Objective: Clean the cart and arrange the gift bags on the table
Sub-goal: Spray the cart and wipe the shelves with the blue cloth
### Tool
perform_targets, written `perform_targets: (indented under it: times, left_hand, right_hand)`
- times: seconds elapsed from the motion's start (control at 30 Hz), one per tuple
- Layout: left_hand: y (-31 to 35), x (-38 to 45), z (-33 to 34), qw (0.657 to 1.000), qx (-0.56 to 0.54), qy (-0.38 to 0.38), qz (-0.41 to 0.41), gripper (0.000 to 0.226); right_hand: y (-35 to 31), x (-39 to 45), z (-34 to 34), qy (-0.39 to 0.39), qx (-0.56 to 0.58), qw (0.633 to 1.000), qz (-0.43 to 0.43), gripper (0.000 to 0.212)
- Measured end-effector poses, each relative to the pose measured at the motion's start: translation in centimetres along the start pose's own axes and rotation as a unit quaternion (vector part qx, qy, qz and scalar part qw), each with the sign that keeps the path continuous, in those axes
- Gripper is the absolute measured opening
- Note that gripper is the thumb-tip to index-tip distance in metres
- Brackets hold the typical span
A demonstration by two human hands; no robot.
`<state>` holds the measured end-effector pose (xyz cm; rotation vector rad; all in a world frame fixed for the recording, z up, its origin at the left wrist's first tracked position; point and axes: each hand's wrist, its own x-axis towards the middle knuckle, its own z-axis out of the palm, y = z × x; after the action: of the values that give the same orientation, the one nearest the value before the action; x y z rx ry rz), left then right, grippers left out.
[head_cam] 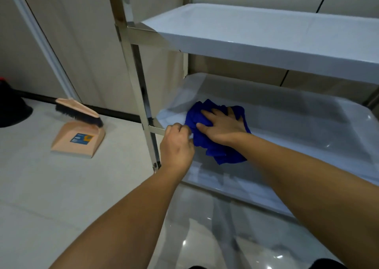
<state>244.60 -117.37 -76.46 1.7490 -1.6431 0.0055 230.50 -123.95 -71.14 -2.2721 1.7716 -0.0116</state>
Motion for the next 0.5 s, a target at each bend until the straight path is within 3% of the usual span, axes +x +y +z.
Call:
perform_targets:
  times: [0.07,0.17,0.23,0.37,0.5]
  left_hand:
    - [0.1,-0.1,-0.1,1.0,0.004,0.003,-0.023,0.032]
    - [0.2,-0.3,-0.3,0.988,0.033,0.015,-0.15,0.066]
    - [0.1,-0.3,-0.6,0.979,-0.006,0.018,-0.204,0.082]
    - [0.4,0.2,-0.9,0.966,-0.091,-0.002,-0.242,0.107]
    - [0.9,0.2,-1.3,0.964,-0.118,-0.025,-0.239,0.114]
  right_hand:
    - [-1.3,0.7,0.0,-0.007,0.006,1.0,-0.008,0.06]
    - [-2.7,1.4,-0.4,-0.022,0.022,0.999,-0.018,0.055]
    - [-3.5,1.4,-0.6,-0.026,0.03,0.999,-0.032,0.052]
    - [-5.7,1.4,-0.7,-0.027,0.056,0.996,-0.07,0.049]
    - [-7.7,1.1,-1.1,-0.024,0.076,0.991,-0.109,0.046]
